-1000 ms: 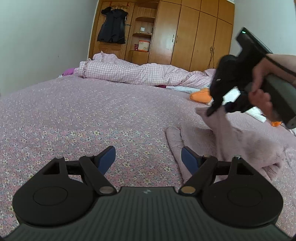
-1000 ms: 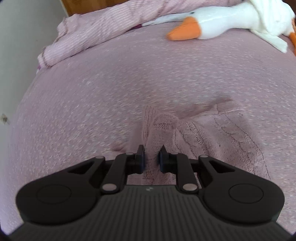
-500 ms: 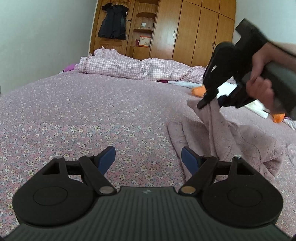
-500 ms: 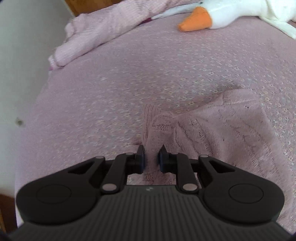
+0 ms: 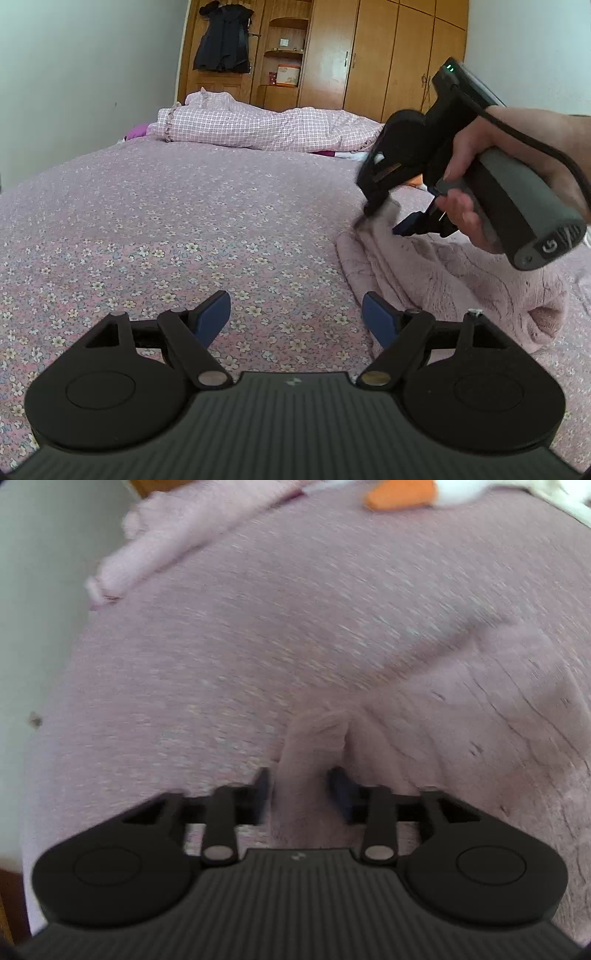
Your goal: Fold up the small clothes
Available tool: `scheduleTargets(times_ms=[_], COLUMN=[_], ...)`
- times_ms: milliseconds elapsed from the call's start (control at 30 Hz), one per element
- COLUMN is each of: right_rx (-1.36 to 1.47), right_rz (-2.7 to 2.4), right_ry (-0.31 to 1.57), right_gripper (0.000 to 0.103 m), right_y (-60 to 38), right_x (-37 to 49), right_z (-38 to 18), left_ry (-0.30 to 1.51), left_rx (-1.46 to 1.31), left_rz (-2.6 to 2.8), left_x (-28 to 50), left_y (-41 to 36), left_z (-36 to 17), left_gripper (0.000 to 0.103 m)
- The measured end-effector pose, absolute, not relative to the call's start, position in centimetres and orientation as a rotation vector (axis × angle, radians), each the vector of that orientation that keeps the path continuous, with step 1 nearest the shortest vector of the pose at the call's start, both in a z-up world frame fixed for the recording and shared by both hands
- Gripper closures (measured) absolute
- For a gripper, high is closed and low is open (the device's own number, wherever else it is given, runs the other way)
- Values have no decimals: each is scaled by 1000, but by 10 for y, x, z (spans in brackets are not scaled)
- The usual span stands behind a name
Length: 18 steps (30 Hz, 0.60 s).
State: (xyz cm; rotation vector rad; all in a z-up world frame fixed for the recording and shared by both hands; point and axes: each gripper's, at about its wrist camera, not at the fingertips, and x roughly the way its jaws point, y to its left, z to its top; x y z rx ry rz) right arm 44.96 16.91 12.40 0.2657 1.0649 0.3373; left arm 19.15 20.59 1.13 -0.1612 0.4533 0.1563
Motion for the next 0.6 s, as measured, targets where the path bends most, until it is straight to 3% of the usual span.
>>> scheduleTargets(times_ms=[33, 133, 267, 433, 600], right_rx=[257, 142, -229, -772, -980], right_rz=[379, 525, 711, 838, 880], right_ry=[1040, 949, 759, 453, 260], right_gripper=[42, 44, 44, 44, 46], right_y=[169, 165, 145, 116, 112], right_x=[445, 426, 372, 275, 217], right_z=[130, 155, 176, 143, 100], left_ry=[453, 453, 457, 463, 471], left_rx=[-164, -159, -154, -141, -169], left_rz=[155, 157, 156, 169, 177], left_x=[191, 191, 191, 192, 189], left_y=[206, 206, 204, 204, 206], left_z=[12, 11, 10, 9, 10], left_gripper=[19, 19, 19, 19, 19])
